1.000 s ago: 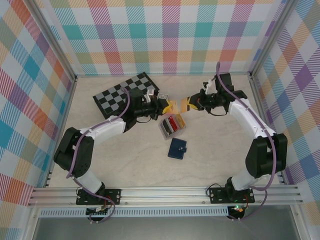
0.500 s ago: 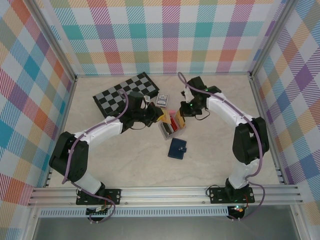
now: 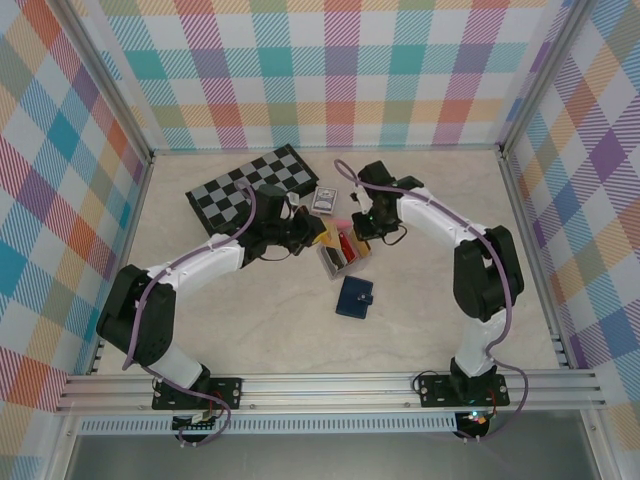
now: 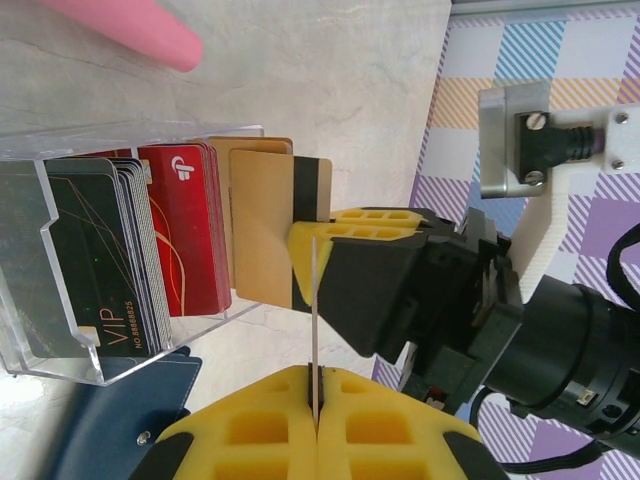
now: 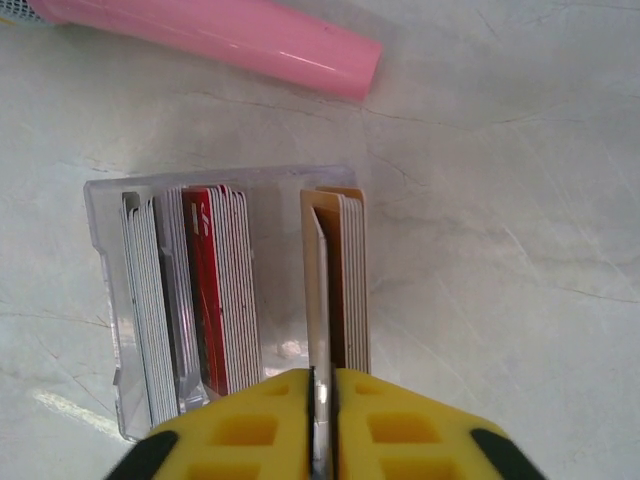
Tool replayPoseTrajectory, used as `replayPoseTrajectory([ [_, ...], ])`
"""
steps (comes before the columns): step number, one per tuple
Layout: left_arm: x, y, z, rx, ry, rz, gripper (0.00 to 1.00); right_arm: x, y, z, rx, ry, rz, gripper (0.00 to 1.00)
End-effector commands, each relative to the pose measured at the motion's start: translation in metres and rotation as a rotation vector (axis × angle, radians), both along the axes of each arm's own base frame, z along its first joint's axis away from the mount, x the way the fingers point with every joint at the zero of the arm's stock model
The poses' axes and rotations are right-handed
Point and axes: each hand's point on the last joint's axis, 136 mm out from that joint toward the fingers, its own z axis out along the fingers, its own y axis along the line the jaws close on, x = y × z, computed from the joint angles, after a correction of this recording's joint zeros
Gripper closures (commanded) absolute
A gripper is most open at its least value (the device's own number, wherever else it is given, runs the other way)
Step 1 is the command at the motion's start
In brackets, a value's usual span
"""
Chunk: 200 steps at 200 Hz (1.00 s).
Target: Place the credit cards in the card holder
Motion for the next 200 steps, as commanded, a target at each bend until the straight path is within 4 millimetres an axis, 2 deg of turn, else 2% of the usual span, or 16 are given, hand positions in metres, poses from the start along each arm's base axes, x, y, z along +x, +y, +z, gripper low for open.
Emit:
replayPoseTrajectory([
  [1, -0.004, -0.001, 0.011, -0.019, -0.039, -0.027, 0.96, 0.004, 0.0, 0.014, -0.013, -0.043, 0.0, 0.79],
  [27, -0.004, -0.005, 0.013, -0.029, -0.056, -0.046, 0.96, 0.002, -0.01, 0.039, -0.004, -0.089, -0.07, 0.7],
  [48, -0.005, -0.013, 0.021, -0.068, -0.091, -0.07, 0.96, -0.004, -0.019, 0.062, 0.081, -0.078, -0.178, 0.7],
  [72, -0.004, -0.022, 0.036, -0.117, -0.138, -0.106, 0.96, -0.017, -0.019, 0.097, 0.375, -0.031, -0.286, 0.66],
  [91, -0.004, -0.028, 0.048, -0.164, -0.169, -0.131, 0.96, -0.025, -0.011, 0.123, 0.646, 0.031, -0.306, 0.6],
  [105, -0.004, -0.033, 0.056, -0.196, -0.182, -0.151, 0.96, -0.031, -0.003, 0.135, 0.764, 0.089, -0.277, 0.58],
  [126, -0.004, -0.038, 0.065, -0.233, -0.195, -0.171, 0.96, -0.038, 0.011, 0.143, 0.854, 0.17, -0.227, 0.59],
  [177, -0.002, -0.045, 0.079, -0.33, -0.201, -0.177, 0.95, -0.032, 0.025, 0.133, 0.949, 0.283, -0.233, 0.6],
  [200, -0.002, -0.048, 0.086, -0.378, -0.199, -0.177, 0.95, -0.031, 0.029, 0.135, 0.98, 0.302, -0.218, 0.61],
])
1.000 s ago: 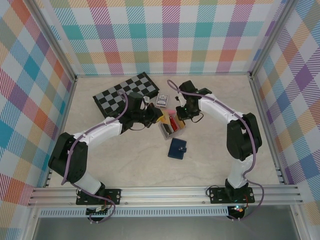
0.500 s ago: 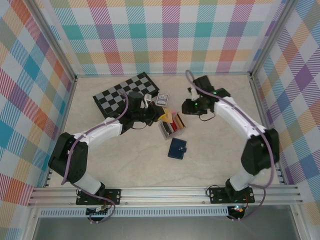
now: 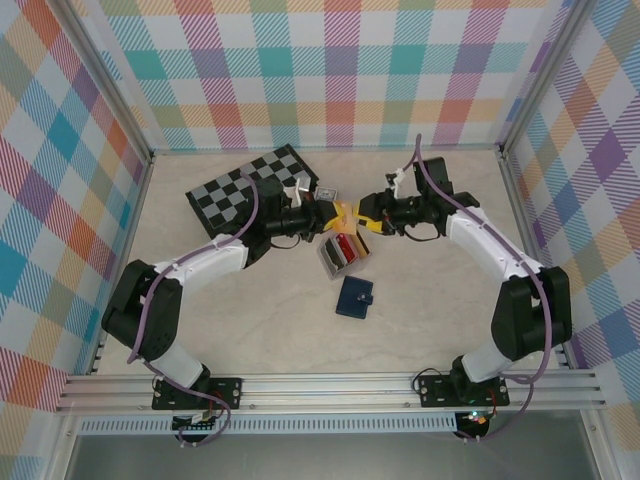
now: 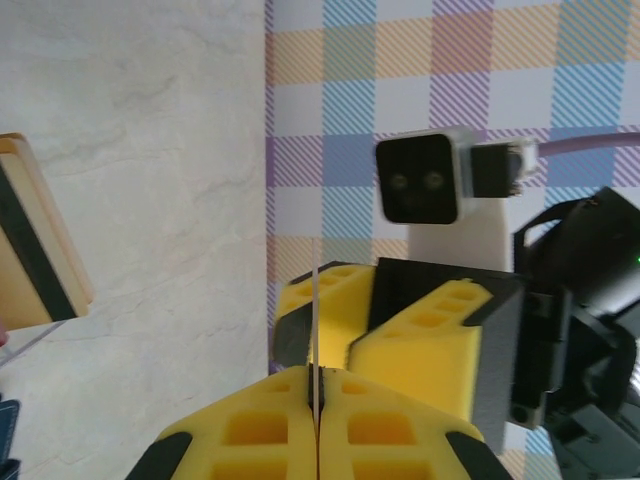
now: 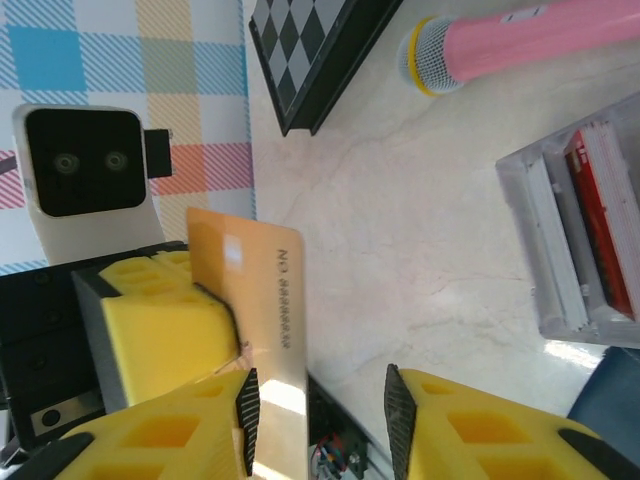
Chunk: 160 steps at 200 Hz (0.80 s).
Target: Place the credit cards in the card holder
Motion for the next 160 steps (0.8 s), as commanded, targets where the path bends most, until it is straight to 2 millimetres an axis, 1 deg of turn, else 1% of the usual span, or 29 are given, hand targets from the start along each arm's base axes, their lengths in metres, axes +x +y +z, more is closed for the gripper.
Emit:
replayPoseTrajectory([
  [1, -0.003, -0.01, 0.025, -0.102, -0.038, -0.037, 0.95, 0.0, 0.011, 0.017, 0.11, -0.001, 0.047, 0.61],
  [15, -0.002, -0.011, 0.026, -0.11, -0.035, -0.036, 0.94, 0.0, 0.013, 0.018, 0.131, 0.013, 0.051, 0.63],
  [28, -0.001, -0.011, 0.024, -0.107, -0.03, -0.033, 0.94, 0.001, 0.015, 0.022, 0.153, 0.006, 0.058, 0.68],
  [42, -0.001, -0.012, 0.023, -0.108, -0.025, -0.035, 0.94, 0.0, 0.015, 0.026, 0.164, 0.003, 0.062, 0.71],
  [61, 0.0, -0.013, 0.02, -0.105, -0.016, -0.033, 0.94, -0.002, 0.016, 0.034, 0.185, -0.016, 0.079, 0.73],
  [66, 0.0, -0.012, 0.019, -0.103, -0.014, -0.031, 0.94, -0.003, 0.016, 0.035, 0.19, -0.017, 0.083, 0.75],
  [79, 0.001, -0.013, 0.018, -0.102, -0.01, -0.031, 0.93, -0.004, 0.016, 0.037, 0.191, -0.023, 0.085, 0.79],
  [87, 0.0, -0.013, 0.016, -0.1, -0.008, -0.031, 0.93, -0.004, 0.016, 0.037, 0.187, -0.024, 0.086, 0.83],
  [101, 0.0, -0.012, 0.013, -0.09, 0.0, -0.029, 0.91, -0.004, 0.013, 0.034, 0.16, -0.023, 0.073, 0.87],
  [113, 0.0, -0.01, 0.009, -0.07, 0.01, -0.021, 0.84, -0.004, 0.01, 0.032, 0.133, -0.031, 0.064, 0.91],
  [123, -0.001, -0.008, 0.002, -0.033, 0.025, -0.011, 0.71, -0.005, 0.007, 0.029, 0.1, -0.036, 0.051, 0.95],
  [136, -0.002, -0.002, -0.011, 0.039, 0.046, 0.006, 0.54, -0.007, 0.0, 0.024, 0.048, -0.041, 0.029, 0.97],
  [144, -0.005, 0.003, -0.021, 0.098, 0.063, 0.018, 0.45, -0.009, -0.007, 0.016, -0.012, -0.037, 0.003, 0.97],
  [152, -0.008, 0.009, -0.028, 0.155, 0.069, 0.026, 0.41, -0.013, -0.016, 0.005, -0.085, -0.033, -0.023, 0.97],
  [160, -0.013, 0.016, -0.041, 0.232, 0.084, 0.03, 0.36, -0.018, -0.026, -0.007, -0.158, -0.028, -0.047, 0.97],
])
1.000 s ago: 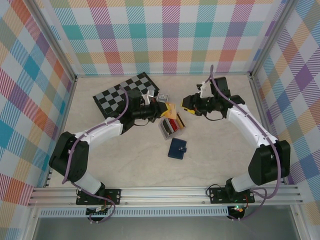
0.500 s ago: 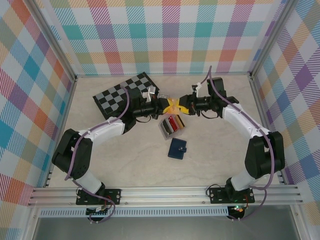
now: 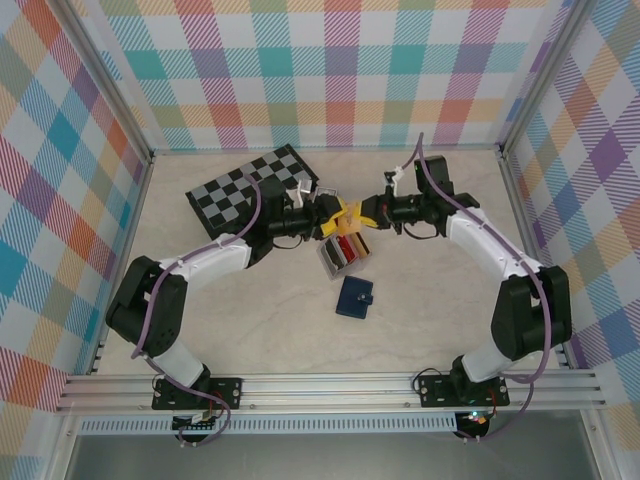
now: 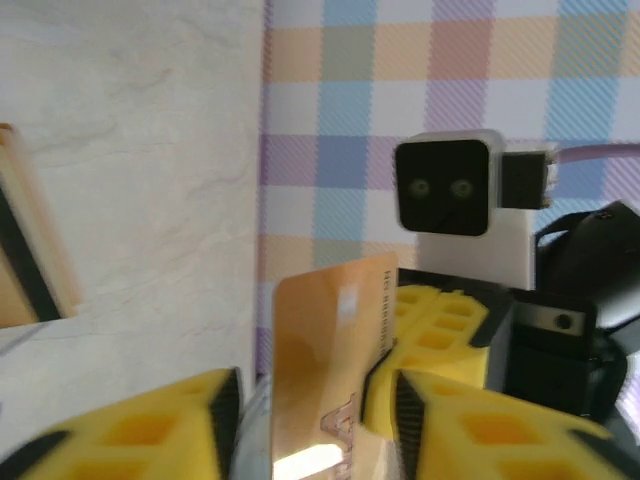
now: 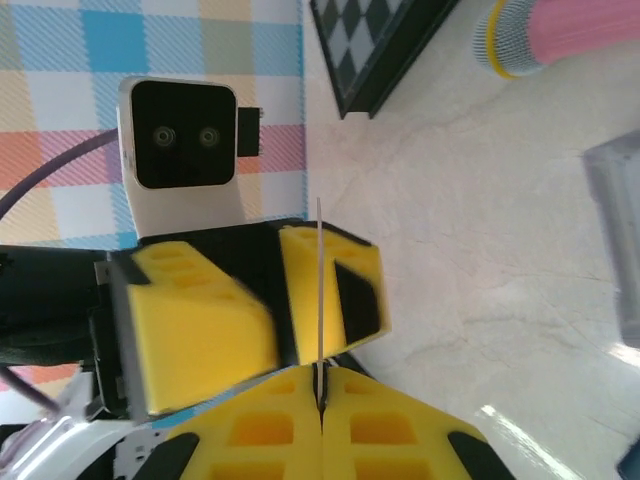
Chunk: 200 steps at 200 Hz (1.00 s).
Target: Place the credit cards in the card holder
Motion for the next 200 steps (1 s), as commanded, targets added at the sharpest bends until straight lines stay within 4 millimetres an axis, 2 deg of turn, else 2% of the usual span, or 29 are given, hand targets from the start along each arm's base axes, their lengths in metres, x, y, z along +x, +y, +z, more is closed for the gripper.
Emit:
replayPoseTrajectory([
  [1, -0.016, 0.018, -0.021, 0.197, 0.022, 0.006, 0.35, -0.015, -0.028, -0.016, -0.203, -0.034, -0.058, 0.97],
  [23, -0.038, 0.036, -0.054, 0.429, 0.041, -0.029, 0.32, -0.041, -0.051, -0.06, -0.449, -0.013, -0.08, 0.96],
  [37, -0.057, 0.043, -0.077, 0.57, 0.067, -0.077, 0.33, -0.062, -0.049, -0.084, -0.549, -0.001, -0.043, 0.96],
  [59, -0.078, 0.039, -0.104, 0.662, 0.09, -0.128, 0.36, -0.086, -0.041, -0.113, -0.635, 0.032, -0.028, 0.96],
  [86, -0.089, 0.034, -0.126, 0.699, 0.124, -0.116, 0.4, -0.099, -0.018, -0.128, -0.637, 0.034, 0.008, 0.96],
  [133, -0.086, 0.03, -0.139, 0.705, 0.149, -0.1, 0.43, -0.097, -0.011, -0.152, -0.7, 0.055, 0.006, 0.96],
  [157, -0.088, 0.024, -0.143, 0.703, 0.154, -0.117, 0.43, -0.097, -0.018, -0.162, -0.754, 0.082, -0.003, 0.96],
  [200, -0.094, 0.016, -0.152, 0.715, 0.164, -0.15, 0.43, -0.101, -0.046, -0.161, -0.873, 0.087, -0.04, 0.95],
])
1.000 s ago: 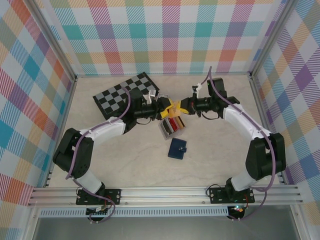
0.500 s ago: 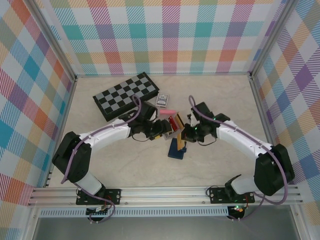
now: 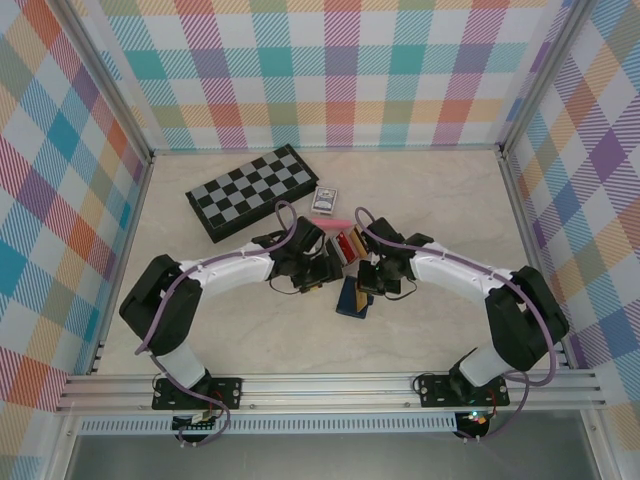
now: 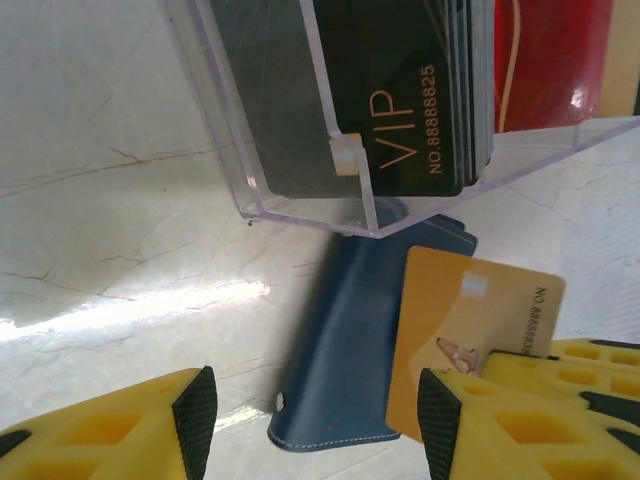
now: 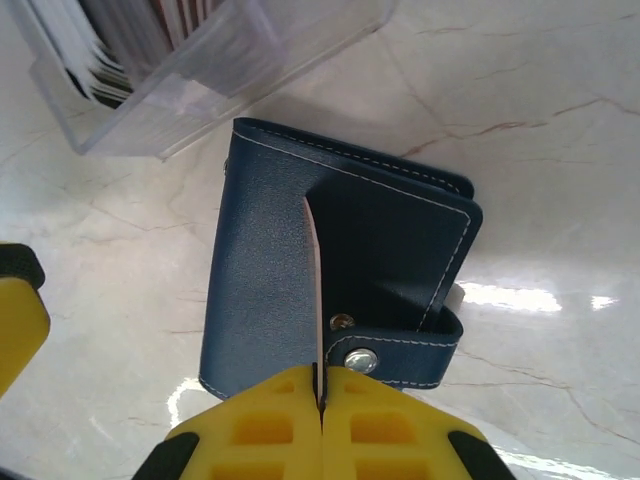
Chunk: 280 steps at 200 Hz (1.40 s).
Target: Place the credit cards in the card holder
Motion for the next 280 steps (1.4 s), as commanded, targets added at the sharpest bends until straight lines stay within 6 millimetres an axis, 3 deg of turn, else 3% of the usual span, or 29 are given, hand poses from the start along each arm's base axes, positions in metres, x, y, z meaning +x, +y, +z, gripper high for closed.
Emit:
replayPoseTrajectory([
  [1, -0.005, -0.009, -0.005, 0.01, 0.011, -0.021, 0.43, -0.003, -0.022, 0.004, -0.095, -0.009, -0.038, 0.95],
  [75, -0.01, -0.028, -0.016, 0.028, 0.03, -0.083, 0.44, -0.008, -0.047, 0.009, -0.117, -0.011, -0.102, 0.93],
  [125, -0.008, -0.043, -0.019, 0.056, 0.013, -0.135, 0.4, -0.021, -0.062, -0.001, -0.148, 0.037, -0.153, 0.93],
  [198, -0.007, -0.063, -0.034, 0.107, 0.016, -0.232, 0.4, -0.006, -0.052, -0.006, -0.004, 0.04, -0.239, 0.93],
  [234, -0.016, -0.063, -0.045, 0.123, 0.037, -0.248, 0.43, 0.003, -0.034, 0.002, 0.118, -0.003, -0.199, 0.93],
  [280, -0.028, -0.071, -0.029, 0.039, 0.032, -0.232, 0.42, 0.005, -0.027, 0.011, 0.196, -0.021, -0.13, 0.93],
])
